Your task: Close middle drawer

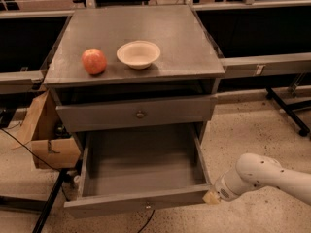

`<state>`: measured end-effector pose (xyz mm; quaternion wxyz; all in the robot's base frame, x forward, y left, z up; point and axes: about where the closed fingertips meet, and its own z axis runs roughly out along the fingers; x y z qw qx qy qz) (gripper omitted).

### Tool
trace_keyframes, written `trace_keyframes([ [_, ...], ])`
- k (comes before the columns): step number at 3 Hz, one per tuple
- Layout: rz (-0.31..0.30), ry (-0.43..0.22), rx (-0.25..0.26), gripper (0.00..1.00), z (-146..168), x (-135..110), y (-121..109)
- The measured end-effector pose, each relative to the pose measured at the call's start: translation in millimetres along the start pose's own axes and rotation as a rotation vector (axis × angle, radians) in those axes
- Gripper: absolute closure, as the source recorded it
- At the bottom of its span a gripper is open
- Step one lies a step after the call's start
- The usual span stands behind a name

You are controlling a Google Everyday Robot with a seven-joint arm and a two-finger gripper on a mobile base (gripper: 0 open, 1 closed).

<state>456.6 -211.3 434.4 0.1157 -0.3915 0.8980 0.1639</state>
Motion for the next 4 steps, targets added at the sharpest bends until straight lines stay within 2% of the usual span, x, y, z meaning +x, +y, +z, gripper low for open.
trace_keyframes([
  [4,-0.027,-0.027,0.005,1.00,1.4,-13.1,-2.6],
])
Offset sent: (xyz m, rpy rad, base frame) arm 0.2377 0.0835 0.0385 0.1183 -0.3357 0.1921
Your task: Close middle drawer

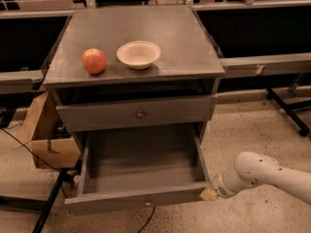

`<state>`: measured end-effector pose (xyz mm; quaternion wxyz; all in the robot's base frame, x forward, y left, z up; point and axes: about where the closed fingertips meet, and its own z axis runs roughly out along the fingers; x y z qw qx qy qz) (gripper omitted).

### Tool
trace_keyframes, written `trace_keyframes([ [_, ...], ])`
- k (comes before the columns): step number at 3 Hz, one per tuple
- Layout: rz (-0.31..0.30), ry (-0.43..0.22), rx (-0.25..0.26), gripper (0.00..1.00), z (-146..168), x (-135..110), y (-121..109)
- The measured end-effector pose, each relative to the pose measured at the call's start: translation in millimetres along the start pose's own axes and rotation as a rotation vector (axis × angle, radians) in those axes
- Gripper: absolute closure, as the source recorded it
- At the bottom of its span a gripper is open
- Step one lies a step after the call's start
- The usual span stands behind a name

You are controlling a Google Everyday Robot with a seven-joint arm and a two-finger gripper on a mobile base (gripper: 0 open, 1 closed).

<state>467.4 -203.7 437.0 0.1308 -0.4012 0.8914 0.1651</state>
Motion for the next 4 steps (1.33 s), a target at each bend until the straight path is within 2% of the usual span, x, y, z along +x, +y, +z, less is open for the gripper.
trace_keyframes([
  [4,-0.025,-0.032,0.005,1.00,2,-17,-4],
])
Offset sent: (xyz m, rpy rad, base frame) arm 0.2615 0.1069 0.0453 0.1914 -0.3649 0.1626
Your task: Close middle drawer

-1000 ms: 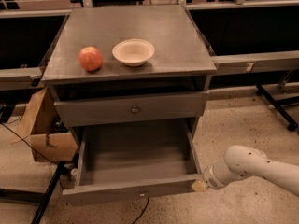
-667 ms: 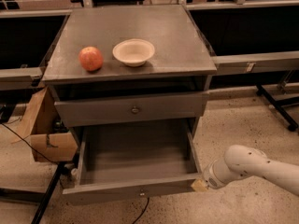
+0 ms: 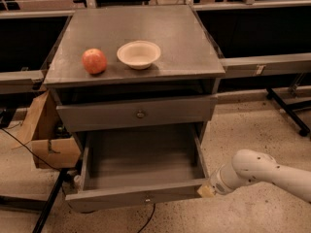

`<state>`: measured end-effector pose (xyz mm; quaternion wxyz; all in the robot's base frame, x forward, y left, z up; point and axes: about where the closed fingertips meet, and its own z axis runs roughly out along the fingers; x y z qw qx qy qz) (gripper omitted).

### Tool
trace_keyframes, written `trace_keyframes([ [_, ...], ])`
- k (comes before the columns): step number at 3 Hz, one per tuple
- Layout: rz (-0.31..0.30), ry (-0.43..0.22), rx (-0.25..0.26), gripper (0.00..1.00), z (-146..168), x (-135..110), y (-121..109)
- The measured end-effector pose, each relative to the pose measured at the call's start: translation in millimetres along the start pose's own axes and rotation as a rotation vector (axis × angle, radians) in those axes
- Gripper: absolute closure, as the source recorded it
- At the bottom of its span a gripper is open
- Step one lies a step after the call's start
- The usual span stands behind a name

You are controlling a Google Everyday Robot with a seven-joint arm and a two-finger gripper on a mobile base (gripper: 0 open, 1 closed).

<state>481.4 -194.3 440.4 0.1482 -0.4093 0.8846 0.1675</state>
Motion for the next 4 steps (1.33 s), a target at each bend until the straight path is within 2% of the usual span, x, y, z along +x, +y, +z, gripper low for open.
trace_keyframes([
  [4,-0.016,-0.031,0.002,1.00,2,-15,-5],
])
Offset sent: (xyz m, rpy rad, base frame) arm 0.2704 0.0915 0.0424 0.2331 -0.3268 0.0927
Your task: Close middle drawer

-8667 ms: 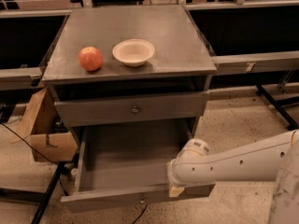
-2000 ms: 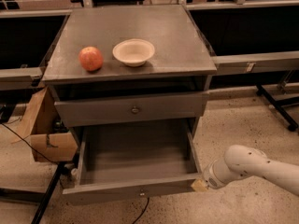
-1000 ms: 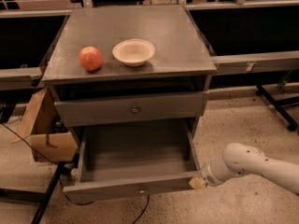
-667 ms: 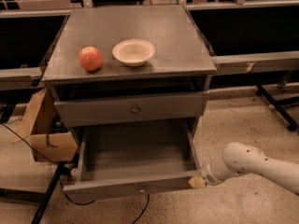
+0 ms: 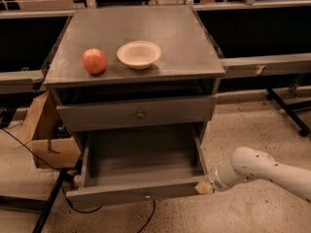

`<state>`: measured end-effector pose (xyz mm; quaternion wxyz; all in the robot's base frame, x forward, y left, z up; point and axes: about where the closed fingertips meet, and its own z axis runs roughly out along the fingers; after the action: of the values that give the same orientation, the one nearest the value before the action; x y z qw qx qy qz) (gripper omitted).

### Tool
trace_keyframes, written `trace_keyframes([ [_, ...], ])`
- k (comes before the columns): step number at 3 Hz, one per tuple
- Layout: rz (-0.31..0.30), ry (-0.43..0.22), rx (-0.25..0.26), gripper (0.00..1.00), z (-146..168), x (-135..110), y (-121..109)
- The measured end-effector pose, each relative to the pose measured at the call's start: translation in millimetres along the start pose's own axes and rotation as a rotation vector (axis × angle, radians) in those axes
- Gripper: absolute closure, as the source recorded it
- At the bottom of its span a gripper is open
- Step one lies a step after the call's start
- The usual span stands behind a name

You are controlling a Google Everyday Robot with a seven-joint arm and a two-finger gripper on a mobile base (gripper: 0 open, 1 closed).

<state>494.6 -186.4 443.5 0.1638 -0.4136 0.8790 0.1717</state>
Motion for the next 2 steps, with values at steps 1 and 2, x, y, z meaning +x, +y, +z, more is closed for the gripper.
trace_keyframes([
  [1,-0.004,-0.008,0.000,1.00,0.7,-3.7,-1.4],
  [2,-0.011,-0.020,0.001,1.00,2.4,-11.9,-5.7],
])
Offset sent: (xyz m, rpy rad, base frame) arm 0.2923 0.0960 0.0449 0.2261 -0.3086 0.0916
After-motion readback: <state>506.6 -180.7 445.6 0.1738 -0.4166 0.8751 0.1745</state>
